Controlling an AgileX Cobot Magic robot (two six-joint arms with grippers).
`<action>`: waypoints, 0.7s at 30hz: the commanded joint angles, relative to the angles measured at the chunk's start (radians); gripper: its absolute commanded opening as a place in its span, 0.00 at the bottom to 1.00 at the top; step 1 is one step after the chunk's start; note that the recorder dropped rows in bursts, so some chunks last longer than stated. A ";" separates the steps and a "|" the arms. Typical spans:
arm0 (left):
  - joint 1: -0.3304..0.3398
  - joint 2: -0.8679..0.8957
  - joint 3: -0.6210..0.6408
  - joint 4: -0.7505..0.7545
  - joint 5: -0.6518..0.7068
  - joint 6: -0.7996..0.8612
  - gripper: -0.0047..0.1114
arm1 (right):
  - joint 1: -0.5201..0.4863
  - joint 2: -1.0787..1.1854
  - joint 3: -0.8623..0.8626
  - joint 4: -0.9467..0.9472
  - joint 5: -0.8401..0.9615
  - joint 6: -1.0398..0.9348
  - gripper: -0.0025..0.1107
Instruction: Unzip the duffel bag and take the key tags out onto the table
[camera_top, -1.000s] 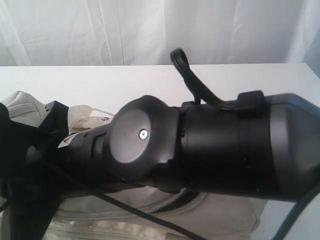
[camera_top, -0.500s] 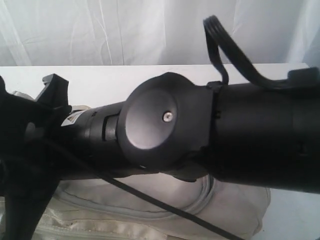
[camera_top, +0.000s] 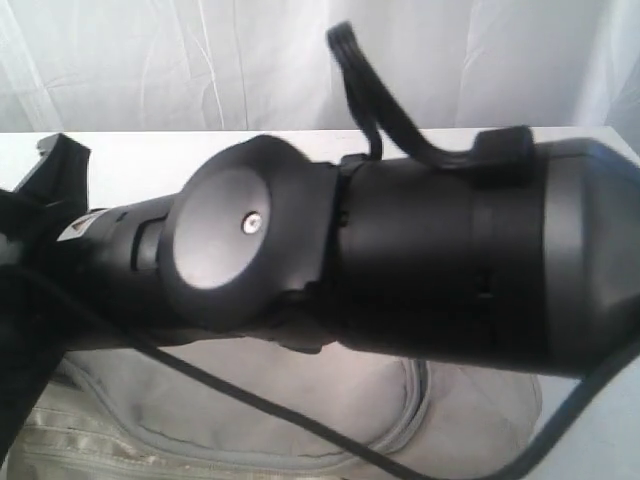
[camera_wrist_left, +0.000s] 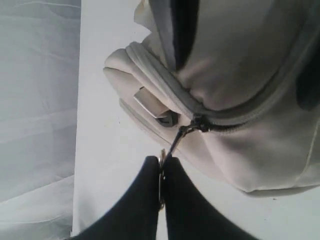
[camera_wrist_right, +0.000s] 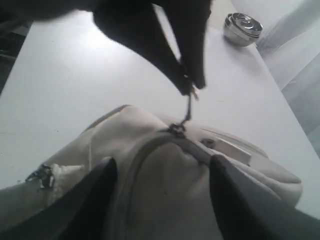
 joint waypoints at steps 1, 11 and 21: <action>0.001 -0.012 -0.005 -0.010 -0.026 0.013 0.04 | 0.026 0.034 -0.028 0.004 -0.010 -0.010 0.40; 0.001 -0.012 -0.005 -0.010 -0.072 0.039 0.04 | 0.026 0.048 -0.044 0.004 -0.020 -0.010 0.03; 0.001 0.002 -0.005 0.025 -0.160 0.039 0.04 | 0.026 0.048 -0.044 0.002 0.042 -0.010 0.02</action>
